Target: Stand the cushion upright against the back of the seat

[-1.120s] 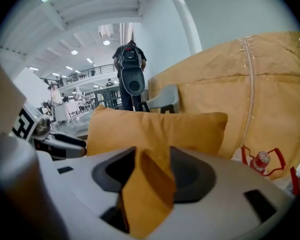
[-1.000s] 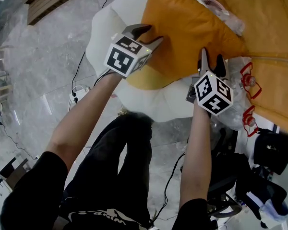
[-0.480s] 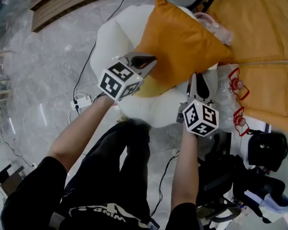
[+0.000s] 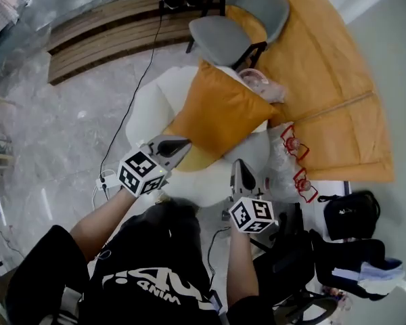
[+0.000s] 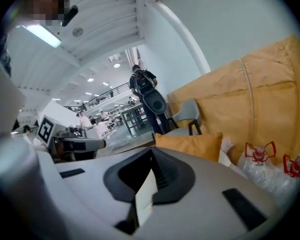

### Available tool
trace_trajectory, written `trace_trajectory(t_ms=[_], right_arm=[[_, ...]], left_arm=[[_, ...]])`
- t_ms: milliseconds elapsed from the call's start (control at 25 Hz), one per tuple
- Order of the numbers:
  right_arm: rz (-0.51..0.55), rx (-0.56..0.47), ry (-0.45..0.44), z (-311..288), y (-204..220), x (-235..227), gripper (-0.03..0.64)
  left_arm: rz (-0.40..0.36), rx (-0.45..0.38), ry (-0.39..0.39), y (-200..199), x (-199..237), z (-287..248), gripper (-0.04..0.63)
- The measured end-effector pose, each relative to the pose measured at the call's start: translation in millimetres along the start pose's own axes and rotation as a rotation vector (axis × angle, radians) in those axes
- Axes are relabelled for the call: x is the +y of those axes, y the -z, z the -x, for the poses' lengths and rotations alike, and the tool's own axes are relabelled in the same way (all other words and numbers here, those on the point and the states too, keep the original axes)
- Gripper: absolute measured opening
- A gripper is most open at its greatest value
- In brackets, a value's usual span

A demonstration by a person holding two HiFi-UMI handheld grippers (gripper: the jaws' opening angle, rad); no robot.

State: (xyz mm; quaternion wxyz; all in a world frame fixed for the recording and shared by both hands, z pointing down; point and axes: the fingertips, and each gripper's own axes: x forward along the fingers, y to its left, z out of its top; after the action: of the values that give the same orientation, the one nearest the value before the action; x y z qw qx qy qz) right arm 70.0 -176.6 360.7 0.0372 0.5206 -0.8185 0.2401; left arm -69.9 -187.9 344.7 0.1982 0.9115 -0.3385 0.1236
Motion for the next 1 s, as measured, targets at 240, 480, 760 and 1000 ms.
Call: trace_trajectory(t_ms=[240,480,760,1000], right_arm=[[0.092,-0.062,-0.138,66.7,-33.6,87.9,0.021],[0.128,-0.135,-0.227,121.7,-77.8,133.2,0.021],[0.102,-0.152,-0.301,144.1,-84.5,150.8,0.021],[0.073,-0.147,-0.309,146.4,-85.0,160.0,0.021]], left_arm=[[-0.107,-0.078,0.057,-51.2,-71.2,57.7,0.008],[-0.136,-0.102,0.118,-73.0,-126.9,98.9,0.008],[-0.137,-0.159,0.112,-83.8,-154.1,112.5,0.008],[-0.159,-0.171,0.107,-93.6,-163.2,120.6,0.008]])
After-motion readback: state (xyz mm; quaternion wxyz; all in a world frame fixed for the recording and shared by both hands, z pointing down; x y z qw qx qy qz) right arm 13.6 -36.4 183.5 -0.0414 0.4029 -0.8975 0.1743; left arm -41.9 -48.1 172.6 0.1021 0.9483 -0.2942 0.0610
